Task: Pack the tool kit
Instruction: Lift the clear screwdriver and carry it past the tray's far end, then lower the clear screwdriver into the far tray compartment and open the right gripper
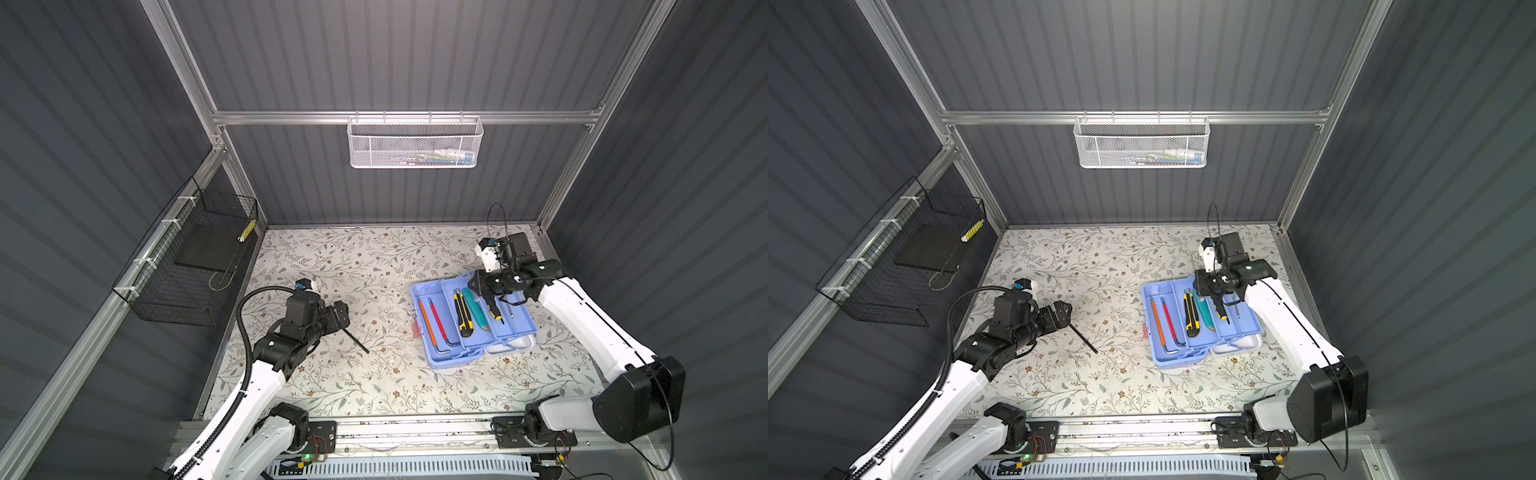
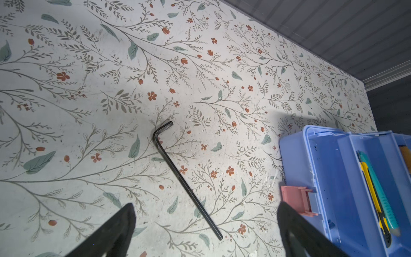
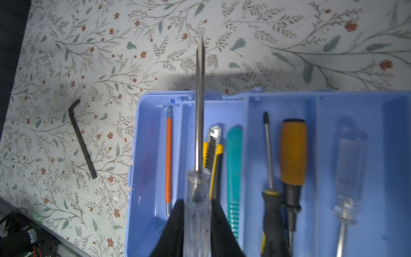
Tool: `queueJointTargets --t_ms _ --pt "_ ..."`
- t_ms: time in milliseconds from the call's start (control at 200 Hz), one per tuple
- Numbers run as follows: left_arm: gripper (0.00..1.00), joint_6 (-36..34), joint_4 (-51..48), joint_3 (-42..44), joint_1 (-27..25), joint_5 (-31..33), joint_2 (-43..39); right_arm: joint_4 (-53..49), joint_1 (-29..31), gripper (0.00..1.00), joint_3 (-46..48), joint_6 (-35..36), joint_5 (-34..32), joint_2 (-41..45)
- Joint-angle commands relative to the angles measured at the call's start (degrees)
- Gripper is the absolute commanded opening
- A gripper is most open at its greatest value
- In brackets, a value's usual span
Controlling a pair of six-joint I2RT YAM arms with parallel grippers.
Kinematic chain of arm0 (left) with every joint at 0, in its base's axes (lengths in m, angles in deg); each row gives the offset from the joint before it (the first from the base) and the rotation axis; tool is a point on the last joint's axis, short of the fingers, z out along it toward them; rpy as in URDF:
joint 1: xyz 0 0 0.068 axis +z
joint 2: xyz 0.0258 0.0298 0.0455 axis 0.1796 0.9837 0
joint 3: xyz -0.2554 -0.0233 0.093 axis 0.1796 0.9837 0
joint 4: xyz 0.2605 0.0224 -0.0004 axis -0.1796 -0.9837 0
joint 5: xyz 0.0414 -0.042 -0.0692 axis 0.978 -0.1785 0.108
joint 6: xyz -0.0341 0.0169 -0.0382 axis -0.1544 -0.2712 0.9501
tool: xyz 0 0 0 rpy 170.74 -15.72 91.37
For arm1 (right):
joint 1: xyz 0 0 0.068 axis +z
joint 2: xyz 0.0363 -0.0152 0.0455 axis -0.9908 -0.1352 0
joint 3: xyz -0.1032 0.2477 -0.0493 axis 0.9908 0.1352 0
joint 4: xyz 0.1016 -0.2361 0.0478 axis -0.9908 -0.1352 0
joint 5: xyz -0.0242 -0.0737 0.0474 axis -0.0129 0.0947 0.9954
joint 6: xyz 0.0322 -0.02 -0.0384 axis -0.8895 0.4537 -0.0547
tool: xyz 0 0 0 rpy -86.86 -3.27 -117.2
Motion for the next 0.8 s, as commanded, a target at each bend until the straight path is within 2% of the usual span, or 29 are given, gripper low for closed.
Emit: queueJointTargets --t_ms 0,240,325,395,555,625,796 --pt "0.99 -1.3 1.2 -1.4 -0.3 -0.7 1.2 -7.2 -3.2 0.0 -0.5 1.6 -3.1 1.1" --pt "0.99 -4.4 0.4 -3.2 -0.3 0.9 4.8 -11.8 -7.7 0.0 0.6 1.9 -14.6 2.3" --pt "0.99 -5.9 0.6 -3.0 -0.3 1.3 5.2 -11.0 -8.8 0.0 1.5 2.3 -15.9 2.6" --pt "1.0 -6.7 -0.2 -2.9 -0.3 4.5 6.1 -10.5 -9.1 0.0 1.9 3.4 -16.8 2.3" --pt "1.0 -7.4 -0.7 -2.6 -0.3 6.4 7.2 -10.9 -9.2 0.0 1.6 5.0 -23.4 0.6" --pt "0.99 -7.0 0.5 -1.6 -0.3 6.5 7.2 -8.2 -9.2 0.0 2.9 6.8 -24.6 0.8" --pt "0.99 -7.8 0.2 -2.2 -0.3 7.4 9.9 -6.5 -9.2 0.0 4.8 8.5 -23.0 2.1"
